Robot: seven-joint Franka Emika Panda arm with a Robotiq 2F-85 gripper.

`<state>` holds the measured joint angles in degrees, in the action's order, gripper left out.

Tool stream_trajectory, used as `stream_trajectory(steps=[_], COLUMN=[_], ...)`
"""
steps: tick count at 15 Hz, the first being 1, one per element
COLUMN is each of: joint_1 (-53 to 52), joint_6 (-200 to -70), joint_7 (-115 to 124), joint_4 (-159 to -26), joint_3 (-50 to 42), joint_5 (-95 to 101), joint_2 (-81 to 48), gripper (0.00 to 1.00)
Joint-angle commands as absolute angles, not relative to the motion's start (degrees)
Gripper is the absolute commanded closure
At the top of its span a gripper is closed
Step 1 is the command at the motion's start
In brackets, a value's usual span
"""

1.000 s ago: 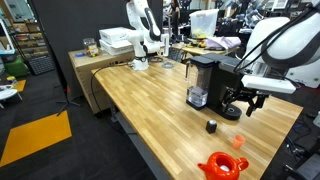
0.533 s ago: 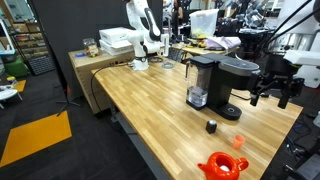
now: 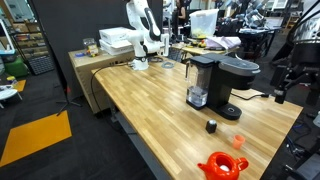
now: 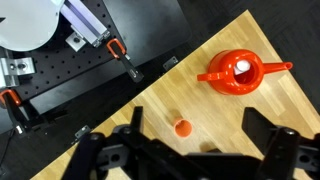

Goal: Move the peach cup forward

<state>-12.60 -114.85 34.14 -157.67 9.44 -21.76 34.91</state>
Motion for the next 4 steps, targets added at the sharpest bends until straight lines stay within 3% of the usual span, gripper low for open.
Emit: stream_trajectory(steps=[1,4], joint_1=[-10.9,-10.9], joint_6=[-114.3,-114.3], joint_7=[33.3,33.3], joint_4=[-157.5,-157.5], joint_3=[11.0,11.0], joint_5=[-22.6,-22.6], joint_2=[35.0,35.0], gripper=[0.00,0.00])
